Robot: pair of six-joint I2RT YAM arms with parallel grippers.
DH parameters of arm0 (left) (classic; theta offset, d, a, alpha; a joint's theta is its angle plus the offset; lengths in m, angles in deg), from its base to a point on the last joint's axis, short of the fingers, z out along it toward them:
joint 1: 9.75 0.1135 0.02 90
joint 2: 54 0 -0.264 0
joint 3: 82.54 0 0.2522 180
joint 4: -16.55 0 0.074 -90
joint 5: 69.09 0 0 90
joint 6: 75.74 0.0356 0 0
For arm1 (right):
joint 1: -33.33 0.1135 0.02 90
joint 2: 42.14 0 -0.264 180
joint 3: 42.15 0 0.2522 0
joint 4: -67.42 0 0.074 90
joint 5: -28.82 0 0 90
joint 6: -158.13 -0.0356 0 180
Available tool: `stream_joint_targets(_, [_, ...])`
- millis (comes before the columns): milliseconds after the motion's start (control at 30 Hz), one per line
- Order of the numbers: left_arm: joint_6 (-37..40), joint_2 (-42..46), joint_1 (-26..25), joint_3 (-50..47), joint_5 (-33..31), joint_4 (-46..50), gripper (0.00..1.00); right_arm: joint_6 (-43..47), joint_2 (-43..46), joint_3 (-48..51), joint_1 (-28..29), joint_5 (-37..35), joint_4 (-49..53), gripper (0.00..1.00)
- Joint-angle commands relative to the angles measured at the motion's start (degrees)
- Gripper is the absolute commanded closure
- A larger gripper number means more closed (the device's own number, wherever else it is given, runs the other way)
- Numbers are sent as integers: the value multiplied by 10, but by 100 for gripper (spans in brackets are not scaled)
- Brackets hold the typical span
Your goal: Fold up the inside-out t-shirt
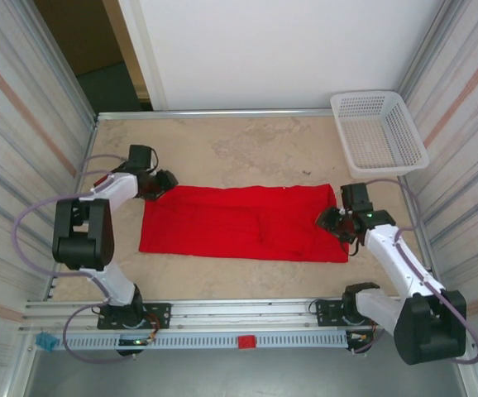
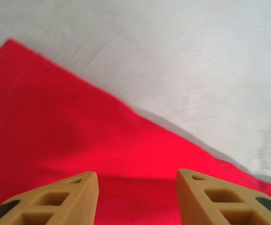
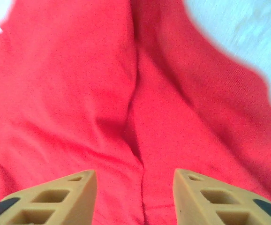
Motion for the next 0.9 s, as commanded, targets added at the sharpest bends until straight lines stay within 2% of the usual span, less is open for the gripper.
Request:
stream_joint_targets(0, [12,61,-37,15,26,18,51,49,-10,-24,-57,1,30,45])
stream_joint_targets(100, [-20,82,-90,-14,30,-14,50,63,-46,-31,-99,9,6,34])
stream_joint_targets(167, [-43,83,-132,-33,35,-50,49,66,-73,-34,-119,21,-17,30])
stream_joint_targets(300, [-77,46,-231,-27,51,-121,48,65,-124,-42,-142,52,-53,28])
stream_joint_targets(500, [-114,-57,-339,31,86,-205,47,59,-137,-40,-156,68,-67,29])
stream_joint_targets(667, [-145,-104,-391,28,64,-248,48,50,-111,-34,-157,98,-62,31])
stream_joint_targets(867, [-179,-135,-415,-11,46,-279,48,54,-95,-31,-161,104,-50,31])
